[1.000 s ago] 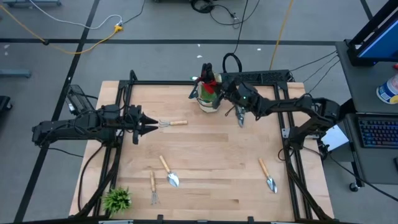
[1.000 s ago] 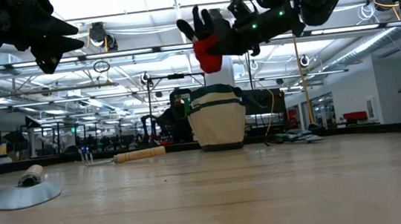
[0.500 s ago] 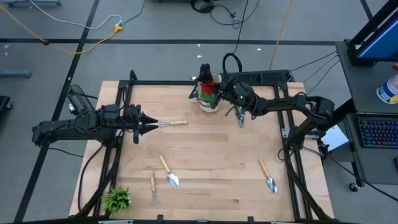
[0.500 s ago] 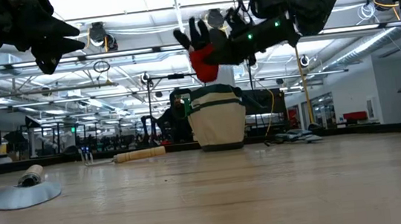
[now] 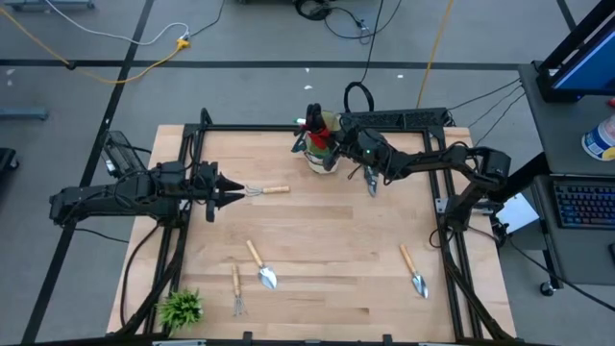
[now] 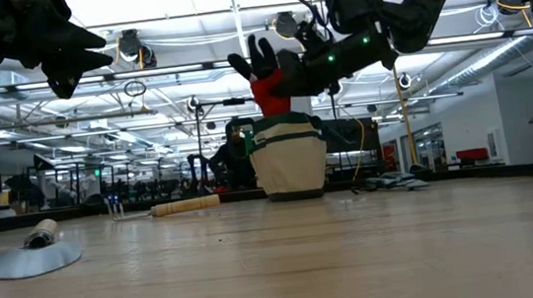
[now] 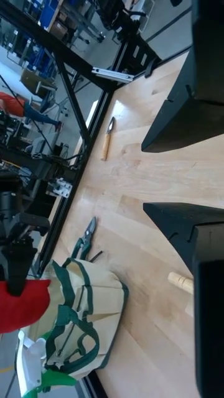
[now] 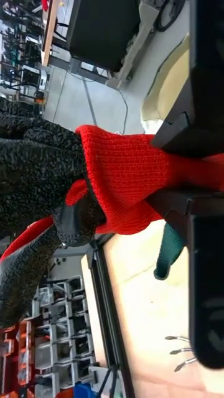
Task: Pick & Place Garden tools in Gardening bag
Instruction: Put the gloves into the the gardening bag, then put the green shears into the gardening bag
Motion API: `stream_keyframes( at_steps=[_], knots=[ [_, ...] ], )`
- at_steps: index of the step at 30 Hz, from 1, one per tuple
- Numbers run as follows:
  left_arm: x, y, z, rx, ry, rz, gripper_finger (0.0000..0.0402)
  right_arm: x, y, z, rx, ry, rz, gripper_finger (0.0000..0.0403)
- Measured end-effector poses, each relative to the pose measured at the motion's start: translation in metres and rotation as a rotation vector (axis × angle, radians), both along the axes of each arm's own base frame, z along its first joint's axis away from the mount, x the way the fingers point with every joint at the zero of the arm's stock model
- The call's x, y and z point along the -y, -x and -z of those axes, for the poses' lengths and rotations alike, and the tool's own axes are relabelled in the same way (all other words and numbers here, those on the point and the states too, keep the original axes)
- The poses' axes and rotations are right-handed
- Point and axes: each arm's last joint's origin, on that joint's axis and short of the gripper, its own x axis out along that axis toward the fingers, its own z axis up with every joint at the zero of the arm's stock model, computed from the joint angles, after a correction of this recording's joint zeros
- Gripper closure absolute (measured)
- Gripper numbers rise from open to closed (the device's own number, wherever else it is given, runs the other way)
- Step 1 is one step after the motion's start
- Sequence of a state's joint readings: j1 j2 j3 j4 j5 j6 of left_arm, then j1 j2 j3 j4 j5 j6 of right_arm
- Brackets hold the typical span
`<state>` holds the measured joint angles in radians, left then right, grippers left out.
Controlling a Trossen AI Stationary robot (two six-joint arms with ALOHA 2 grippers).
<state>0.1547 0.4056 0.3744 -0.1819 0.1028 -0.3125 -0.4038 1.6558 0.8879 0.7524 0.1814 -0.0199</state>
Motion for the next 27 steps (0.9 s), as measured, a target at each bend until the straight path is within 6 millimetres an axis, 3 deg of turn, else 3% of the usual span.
stream_keyframes(
  at_steps=[8, 27],
  knots=[
    [0.0000, 0.0000, 0.0000, -0.001, -0.012, 0.002, 0.0256, 0.0001, 0.0001, 0.0003, -0.009, 0.009, -0.001, 0.0315],
    [0.0000, 0.0000, 0.0000, -0.001, -0.013, 0.003, 0.0256, 0.0000, 0.0008, 0.0049, -0.063, 0.006, 0.001, 0.0183]
  ],
)
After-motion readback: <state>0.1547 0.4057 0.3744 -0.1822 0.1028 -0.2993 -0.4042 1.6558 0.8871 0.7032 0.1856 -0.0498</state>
